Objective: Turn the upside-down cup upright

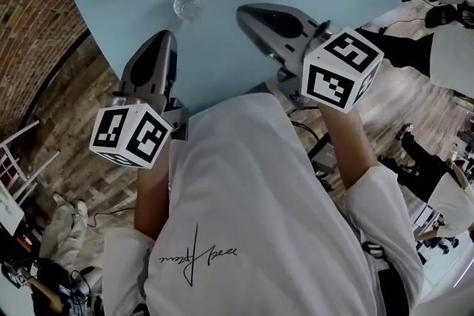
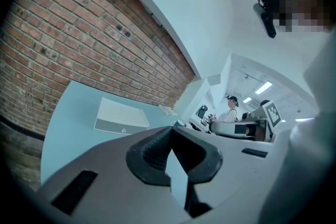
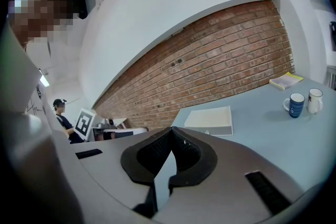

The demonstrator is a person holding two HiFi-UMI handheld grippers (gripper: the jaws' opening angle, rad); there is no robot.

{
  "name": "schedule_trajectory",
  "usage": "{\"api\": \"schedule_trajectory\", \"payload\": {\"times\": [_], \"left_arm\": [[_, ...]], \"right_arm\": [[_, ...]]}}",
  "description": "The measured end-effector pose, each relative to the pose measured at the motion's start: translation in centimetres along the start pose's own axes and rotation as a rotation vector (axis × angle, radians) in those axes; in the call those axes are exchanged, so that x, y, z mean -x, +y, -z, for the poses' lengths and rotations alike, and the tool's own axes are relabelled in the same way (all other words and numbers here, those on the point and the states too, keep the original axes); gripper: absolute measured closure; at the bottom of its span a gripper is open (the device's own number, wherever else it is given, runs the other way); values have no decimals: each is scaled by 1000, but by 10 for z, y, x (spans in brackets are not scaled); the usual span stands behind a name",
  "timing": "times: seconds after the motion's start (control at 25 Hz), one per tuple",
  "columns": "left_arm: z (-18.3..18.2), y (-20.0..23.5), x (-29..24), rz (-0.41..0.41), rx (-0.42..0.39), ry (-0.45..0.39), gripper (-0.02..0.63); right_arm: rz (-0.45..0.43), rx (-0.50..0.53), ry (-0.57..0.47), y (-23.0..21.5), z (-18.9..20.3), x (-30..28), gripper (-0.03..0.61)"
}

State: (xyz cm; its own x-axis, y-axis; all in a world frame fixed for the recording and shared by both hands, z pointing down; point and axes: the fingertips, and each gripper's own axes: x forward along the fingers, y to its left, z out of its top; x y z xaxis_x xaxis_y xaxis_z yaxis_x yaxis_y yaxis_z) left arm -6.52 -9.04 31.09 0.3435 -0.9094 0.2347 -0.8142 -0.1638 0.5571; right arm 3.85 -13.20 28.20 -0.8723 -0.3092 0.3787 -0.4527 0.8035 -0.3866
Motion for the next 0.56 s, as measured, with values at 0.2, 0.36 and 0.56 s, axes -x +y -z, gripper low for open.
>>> {"api": "schedule_trajectory", "payload": {"times": [0.2,0.36,0.56], "left_arm": [[1,-3,5,4,4,-2,604],[2,-4,8,8,10,-3,603],[15,-10,14,21,15,13,603]], "right_arm": [[-9,2,0,8,4,-1,558],[-16,4,-5,11,4,-1,558],[-21,-8,-8,17,12,1,558]]}}
